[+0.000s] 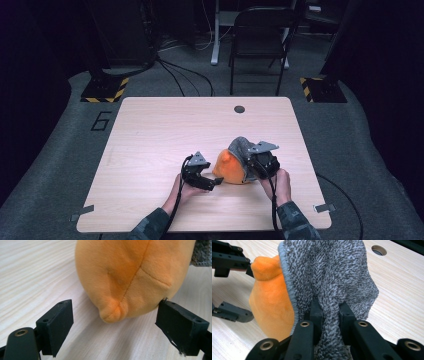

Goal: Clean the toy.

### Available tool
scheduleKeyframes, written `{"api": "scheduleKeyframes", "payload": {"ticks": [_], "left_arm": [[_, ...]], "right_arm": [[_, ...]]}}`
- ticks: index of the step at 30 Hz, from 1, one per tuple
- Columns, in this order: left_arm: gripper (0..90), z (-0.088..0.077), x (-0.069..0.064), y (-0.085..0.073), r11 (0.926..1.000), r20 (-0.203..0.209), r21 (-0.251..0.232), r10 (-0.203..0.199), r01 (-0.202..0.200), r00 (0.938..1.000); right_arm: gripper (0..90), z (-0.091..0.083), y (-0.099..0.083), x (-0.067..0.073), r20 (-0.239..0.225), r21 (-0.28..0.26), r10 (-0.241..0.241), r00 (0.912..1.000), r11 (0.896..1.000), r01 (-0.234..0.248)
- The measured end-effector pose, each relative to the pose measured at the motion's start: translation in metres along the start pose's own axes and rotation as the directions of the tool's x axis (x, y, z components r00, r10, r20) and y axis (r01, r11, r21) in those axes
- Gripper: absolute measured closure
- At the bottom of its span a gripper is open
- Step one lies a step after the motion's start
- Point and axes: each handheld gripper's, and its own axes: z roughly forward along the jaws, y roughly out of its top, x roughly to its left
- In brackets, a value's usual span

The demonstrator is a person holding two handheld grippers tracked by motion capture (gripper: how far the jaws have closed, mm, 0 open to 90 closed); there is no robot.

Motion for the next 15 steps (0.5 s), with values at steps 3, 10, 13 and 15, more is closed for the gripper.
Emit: {"api": "scheduleKeyframes", "payload": {"ticks": [3, 10, 13, 15], "left_arm": [[15.9, 0.0030, -0.0021, 0.0000, 0.9998, 0.015, -0.005, 0.017, -0.016, 0.9997], [38.2, 0.0082, -0.0071, 0.0009, 0.9988, 0.012, -0.037, 0.031, -0.030, 0.9995], [51.1, 0.0075, -0.0087, 0.0006, 0.9980, -0.001, -0.045, 0.044, -0.044, 0.9990], [57.9, 0.0076, -0.0096, 0.0002, 0.9973, -0.006, -0.051, 0.051, -0.052, 0.9987]], "right_arm": [[78.3, 0.0003, -0.0006, -0.0004, 0.001, 0.000, -0.002, 1.0000, 1.000, 0.002], [78.3, 0.0011, -0.0015, -0.0019, 0.003, 0.008, 0.011, 0.9999, 1.000, -0.011], [78.3, 0.0009, -0.0020, -0.0023, 0.004, 0.001, 0.008, 1.0000, 1.000, -0.008], [78.3, -0.0002, -0.0022, -0.0026, 0.005, 0.002, 0.016, 0.9999, 1.000, -0.016]]}}
